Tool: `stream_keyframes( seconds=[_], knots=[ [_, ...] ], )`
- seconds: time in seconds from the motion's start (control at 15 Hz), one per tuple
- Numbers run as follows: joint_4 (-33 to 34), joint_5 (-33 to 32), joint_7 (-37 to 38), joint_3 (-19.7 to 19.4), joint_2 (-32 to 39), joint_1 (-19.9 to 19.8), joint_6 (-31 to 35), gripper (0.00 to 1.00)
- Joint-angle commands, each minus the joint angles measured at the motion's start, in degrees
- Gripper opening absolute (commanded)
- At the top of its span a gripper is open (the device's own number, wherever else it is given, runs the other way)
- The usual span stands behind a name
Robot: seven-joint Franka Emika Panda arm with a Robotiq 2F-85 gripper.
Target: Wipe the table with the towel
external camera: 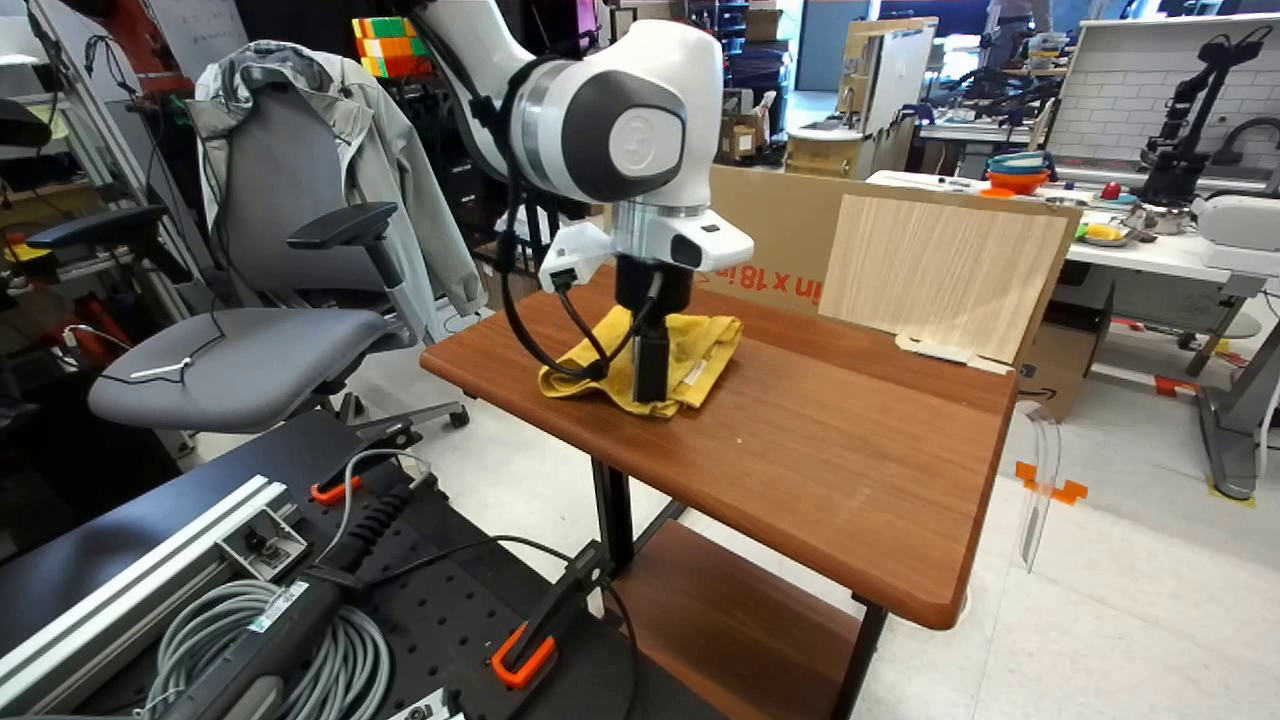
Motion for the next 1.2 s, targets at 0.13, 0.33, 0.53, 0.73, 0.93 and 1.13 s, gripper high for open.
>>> stream_keyframes(
  seconds=[0.13, 0.33, 0.53, 0.73, 0.93, 1.13],
  knots=[
    [3.4, 4.2, -3.8, -5.2, 3.0, -7.8, 0.3, 1.0],
    [4.1, 8.3, -6.7, -6.6, 4.8, -13.7, -0.7, 1.0],
    [6.0, 12.6, -8.2, -7.3, 6.2, -18.2, -2.2, 1.0],
    [8.8, 14.9, -7.7, -7.4, 7.2, -19.8, -3.4, 1.0],
    [15.3, 16.2, -4.3, -7.2, 10.3, -19.4, -5.3, 1.0],
    [24.3, 16.0, 2.7, -7.0, 14.3, -17.8, -10.2, 1.0]
  ],
)
